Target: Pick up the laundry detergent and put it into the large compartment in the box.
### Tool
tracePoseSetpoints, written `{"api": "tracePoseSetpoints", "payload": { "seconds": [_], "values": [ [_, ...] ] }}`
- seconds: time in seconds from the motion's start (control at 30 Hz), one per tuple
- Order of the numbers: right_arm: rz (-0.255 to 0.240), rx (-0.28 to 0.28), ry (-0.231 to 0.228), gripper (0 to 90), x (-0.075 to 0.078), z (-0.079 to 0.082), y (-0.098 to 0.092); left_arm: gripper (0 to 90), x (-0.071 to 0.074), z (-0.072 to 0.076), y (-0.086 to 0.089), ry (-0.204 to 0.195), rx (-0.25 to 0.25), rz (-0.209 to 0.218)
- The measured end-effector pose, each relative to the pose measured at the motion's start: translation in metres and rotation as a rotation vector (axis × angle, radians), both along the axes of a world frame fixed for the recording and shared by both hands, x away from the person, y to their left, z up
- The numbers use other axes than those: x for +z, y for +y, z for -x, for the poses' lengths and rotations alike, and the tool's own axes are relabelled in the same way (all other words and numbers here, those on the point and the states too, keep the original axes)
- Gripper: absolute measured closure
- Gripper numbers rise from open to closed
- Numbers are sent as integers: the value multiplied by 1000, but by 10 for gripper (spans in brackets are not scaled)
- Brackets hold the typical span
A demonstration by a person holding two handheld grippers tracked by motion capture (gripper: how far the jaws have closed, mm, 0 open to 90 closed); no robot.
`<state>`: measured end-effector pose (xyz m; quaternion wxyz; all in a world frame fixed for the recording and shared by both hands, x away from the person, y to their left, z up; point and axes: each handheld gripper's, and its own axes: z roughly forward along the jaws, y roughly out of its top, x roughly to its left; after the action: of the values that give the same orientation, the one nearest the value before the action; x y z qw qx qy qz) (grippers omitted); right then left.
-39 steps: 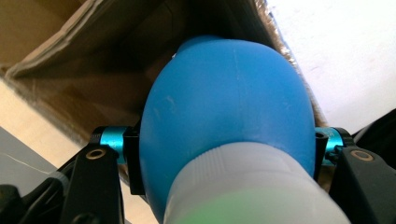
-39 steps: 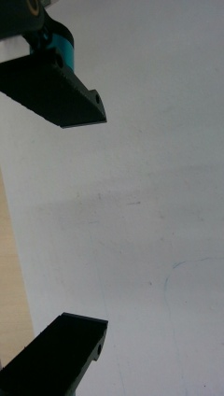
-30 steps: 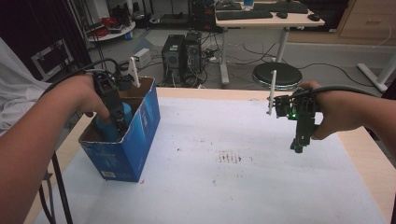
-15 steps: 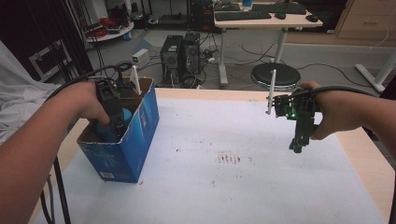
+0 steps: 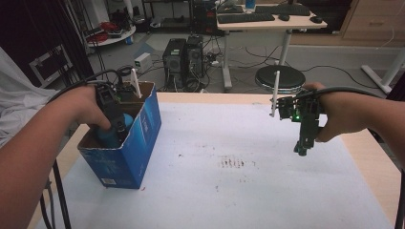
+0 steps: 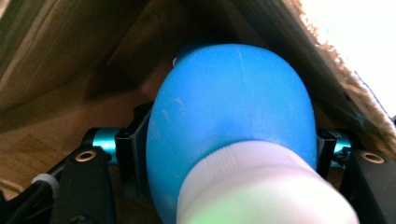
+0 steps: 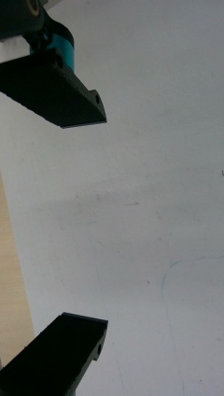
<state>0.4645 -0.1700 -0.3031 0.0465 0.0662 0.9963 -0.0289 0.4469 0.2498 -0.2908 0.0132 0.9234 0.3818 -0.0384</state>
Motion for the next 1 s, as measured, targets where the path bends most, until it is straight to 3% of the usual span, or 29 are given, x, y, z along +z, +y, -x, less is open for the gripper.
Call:
{"api": "tracePoseSetpoints", "payload": {
  "seconds": [0.43, 0.63, 1.0],
  "values": [
    [-8, -2, -1, 23, 2, 2, 0, 279, 14, 2, 0, -13, 12, 2],
    [-9, 9, 3, 23, 2, 2, 1, 256, 20, 3, 0, -3, -8, -7],
    [-3, 5, 4, 23, 2, 2, 0, 185, 44, 8, -7, -24, -24, -1]
  ]
}}
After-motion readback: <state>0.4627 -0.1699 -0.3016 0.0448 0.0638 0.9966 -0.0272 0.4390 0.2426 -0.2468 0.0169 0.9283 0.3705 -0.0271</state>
